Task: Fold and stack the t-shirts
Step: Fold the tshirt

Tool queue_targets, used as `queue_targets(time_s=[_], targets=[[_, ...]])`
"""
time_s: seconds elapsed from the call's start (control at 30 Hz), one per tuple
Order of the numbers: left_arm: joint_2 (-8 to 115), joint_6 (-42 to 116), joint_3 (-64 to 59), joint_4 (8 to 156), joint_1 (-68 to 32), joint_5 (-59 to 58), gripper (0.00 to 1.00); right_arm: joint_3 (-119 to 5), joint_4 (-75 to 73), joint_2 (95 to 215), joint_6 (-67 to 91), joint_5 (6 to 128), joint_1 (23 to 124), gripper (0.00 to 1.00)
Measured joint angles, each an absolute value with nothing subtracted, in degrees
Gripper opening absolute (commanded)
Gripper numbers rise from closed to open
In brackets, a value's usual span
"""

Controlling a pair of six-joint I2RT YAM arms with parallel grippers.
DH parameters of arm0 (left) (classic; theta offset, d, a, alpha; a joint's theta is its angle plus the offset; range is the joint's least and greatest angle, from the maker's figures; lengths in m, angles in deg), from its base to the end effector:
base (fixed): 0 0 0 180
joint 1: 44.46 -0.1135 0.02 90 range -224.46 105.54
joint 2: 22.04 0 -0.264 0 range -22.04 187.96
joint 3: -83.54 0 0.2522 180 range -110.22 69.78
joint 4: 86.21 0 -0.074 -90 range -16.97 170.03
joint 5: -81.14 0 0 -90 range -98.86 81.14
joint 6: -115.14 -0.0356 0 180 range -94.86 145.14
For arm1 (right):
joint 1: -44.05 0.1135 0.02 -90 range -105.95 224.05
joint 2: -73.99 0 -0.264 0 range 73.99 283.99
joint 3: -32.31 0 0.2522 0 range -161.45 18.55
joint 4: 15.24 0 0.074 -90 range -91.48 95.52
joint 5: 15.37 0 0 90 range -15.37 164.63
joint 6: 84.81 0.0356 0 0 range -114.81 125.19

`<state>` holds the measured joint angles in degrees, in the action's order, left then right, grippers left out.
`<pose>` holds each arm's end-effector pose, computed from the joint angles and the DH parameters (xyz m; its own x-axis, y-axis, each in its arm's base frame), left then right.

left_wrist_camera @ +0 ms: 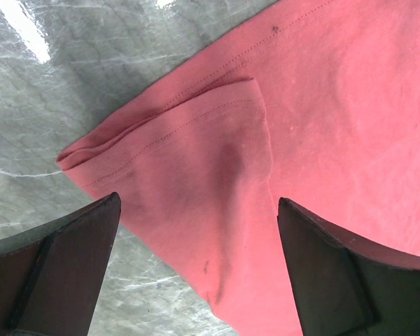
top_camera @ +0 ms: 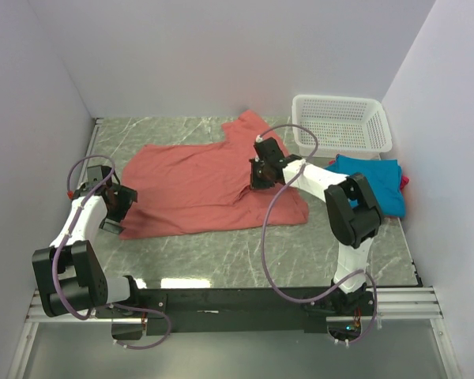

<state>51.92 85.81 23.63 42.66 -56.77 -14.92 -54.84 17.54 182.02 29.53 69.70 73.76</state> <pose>0.2314 0.0543 0.2067 -0.2118 -0.9336 -0.2892 -0.8982 0.3026 -0.3190 0.3478 0.2020 0.1865 -0.8592 -0.0175 -0.5114 -0.2018 0.9300 0.3073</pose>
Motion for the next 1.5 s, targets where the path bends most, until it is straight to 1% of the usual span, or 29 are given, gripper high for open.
queue_targets(time_s=[0.07,0.13,0.27,0.3,0.33,0.37,0.4,0.43,0.47,0.53,0.67,0.77,0.93,1.07,1.17,1.37,1.43,1.5], targets=[[51.9,85.8,23.7,42.7,-56.8,-14.8,0.99,-57.5,17.8,183.6,28.9,70.1,73.9,0.01],[51.9,85.8,23.7,42.7,-56.8,-14.7,0.99,-60.6,18.2,185.6,28.4,70.4,74.0,0.09],[51.9,85.8,23.6,42.7,-56.8,-14.7,0.99,-64.9,19.1,189.0,27.6,70.8,74.1,0.13],[51.9,85.8,23.7,42.7,-56.8,-14.7,0.99,-65.5,19.3,189.6,27.5,70.8,74.2,0.16],[51.9,85.8,23.7,42.7,-56.8,-14.7,0.99,-66.2,19.6,190.1,27.4,70.7,74.2,0.25],[51.9,85.8,23.6,42.7,-56.8,-14.7,0.99,-67.1,20.0,190.7,27.2,70.8,74.2,0.29],[51.9,85.8,23.7,42.7,-56.8,-14.7,0.99,-68.1,20.3,191.3,26.9,70.7,74.2,0.37],[51.9,85.8,23.7,42.6,-56.8,-14.7,0.99,-69.2,20.6,191.8,26.7,70.7,74.2,0.53],[51.9,85.8,23.6,42.7,-56.8,-14.7,0.99,-69.9,20.6,192.1,26.5,70.7,74.2,0.58],[51.9,85.8,23.7,42.6,-56.8,-14.7,0.99,-70.7,20.6,192.2,25.8,70.6,74.2,0.62],[51.9,85.8,23.7,42.7,-56.8,-14.7,0.99,-69.9,20.3,191.1,25.6,70.8,74.2,0.66],[51.7,85.8,23.7,42.8,-56.8,-14.5,0.99,-65.4,19.7,187.7,25.5,70.8,74.2,0.67],[51.3,85.8,23.7,43.8,-56.8,-13.1,0.99,-56.8,18.7,182.0,25.8,70.5,74.0,0.68],[51.3,85.8,23.7,44.9,-56.8,-11.9,0.99,-55.7,18.5,182.4,25.9,70.5,73.7,0.68],[51.3,85.8,23.7,45.8,-56.8,-11.1,0.99,-58.7,19.1,185.6,25.7,70.4,73.6,0.68],[52.0,85.7,23.7,46.6,-56.8,-10.1,0.99,-75.0,20.0,197.4,24.9,71.7,73.5,0.68],[52.0,85.7,23.7,46.6,-56.8,-10.1,0.99,-79.0,20.4,199.4,24.8,72.4,73.5,0.68],[52.0,85.6,23.7,46.6,-56.8,-10.1,1.0,-80.1,20.4,199.7,24.8,73.2,73.5,0.68]])
